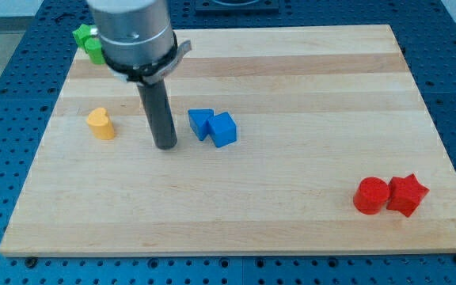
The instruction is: Push yellow heart to the yellow hexagon
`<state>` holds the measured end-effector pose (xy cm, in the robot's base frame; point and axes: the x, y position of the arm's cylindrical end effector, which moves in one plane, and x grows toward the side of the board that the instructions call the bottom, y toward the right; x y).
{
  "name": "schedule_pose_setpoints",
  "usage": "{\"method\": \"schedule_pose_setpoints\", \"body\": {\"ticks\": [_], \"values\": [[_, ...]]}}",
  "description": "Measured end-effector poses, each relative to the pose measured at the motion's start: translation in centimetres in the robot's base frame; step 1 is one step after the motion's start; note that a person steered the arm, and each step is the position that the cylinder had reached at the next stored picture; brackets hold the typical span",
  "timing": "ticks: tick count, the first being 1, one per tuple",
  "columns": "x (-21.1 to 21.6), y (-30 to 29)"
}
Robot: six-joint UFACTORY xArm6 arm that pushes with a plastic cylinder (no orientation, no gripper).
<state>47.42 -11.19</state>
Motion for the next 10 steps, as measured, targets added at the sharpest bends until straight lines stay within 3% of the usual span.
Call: {"method": "schedule_pose_setpoints", "body": {"ticks": [1, 3, 6, 8, 10], "values": [[1.4, -2.0], [-0.1, -6.3], [-6.1, -9.2], [-0.6, -12.3], [-3.7, -19.2]]}}
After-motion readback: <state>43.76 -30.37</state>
